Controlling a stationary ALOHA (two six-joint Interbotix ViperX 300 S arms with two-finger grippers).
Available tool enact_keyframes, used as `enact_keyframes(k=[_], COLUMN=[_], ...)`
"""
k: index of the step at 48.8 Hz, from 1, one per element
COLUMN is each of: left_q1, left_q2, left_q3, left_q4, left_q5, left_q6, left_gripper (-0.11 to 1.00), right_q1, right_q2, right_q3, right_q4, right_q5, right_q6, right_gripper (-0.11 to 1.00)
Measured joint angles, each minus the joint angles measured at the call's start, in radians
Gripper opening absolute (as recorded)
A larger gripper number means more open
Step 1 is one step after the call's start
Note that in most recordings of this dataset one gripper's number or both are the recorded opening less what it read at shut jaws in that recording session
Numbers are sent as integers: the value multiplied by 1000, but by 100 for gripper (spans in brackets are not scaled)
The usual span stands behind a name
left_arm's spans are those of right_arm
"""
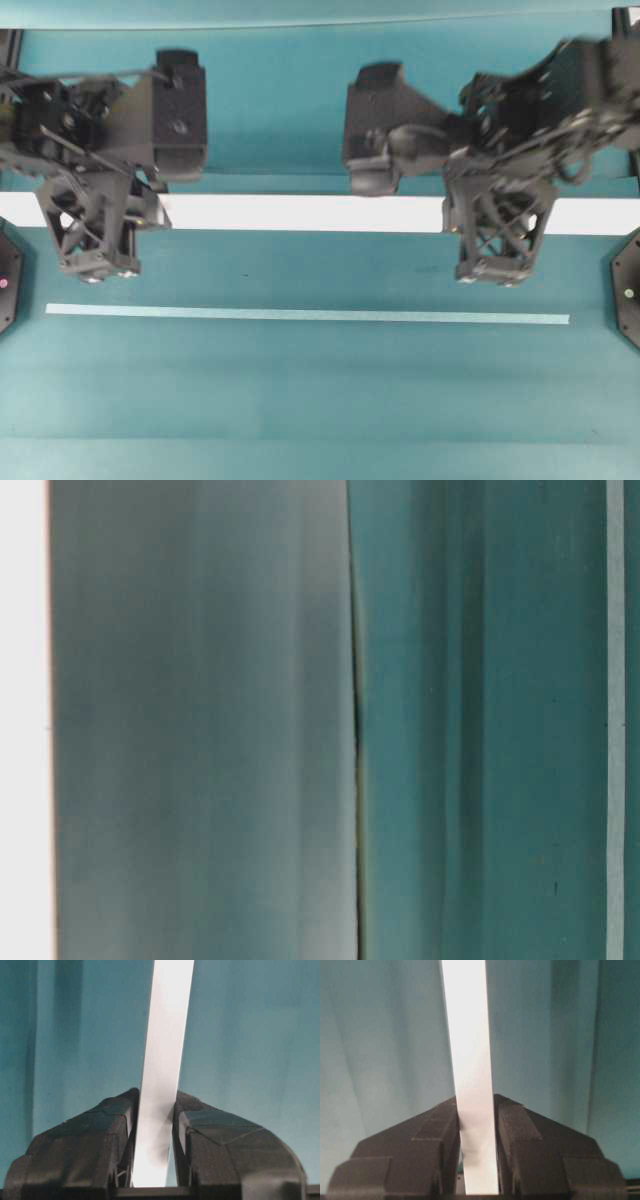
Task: Lift a wooden board with both hands.
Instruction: 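Lift the board with both grippers and raise it toward the back, then lower the held board back down onto the table with both grippers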
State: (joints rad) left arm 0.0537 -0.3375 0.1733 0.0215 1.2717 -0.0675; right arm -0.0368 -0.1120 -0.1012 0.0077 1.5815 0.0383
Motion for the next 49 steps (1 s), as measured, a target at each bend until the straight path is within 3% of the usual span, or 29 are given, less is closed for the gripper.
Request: enact_keyframes(k=[20,49], left_q1=[3,6], left_q2=[17,46], left_q3=[-189,-256], left_q4=[0,0], left_q5=[149,173], left_q6=[2,2], left_gripper=[17,17], right_q1=[-6,-18], right_q2=[-2,-11], right_q3=[-106,-158], right_q4=[-2,-3], right_q5=[37,57], right_q6=[0,0], right_gripper=[21,21])
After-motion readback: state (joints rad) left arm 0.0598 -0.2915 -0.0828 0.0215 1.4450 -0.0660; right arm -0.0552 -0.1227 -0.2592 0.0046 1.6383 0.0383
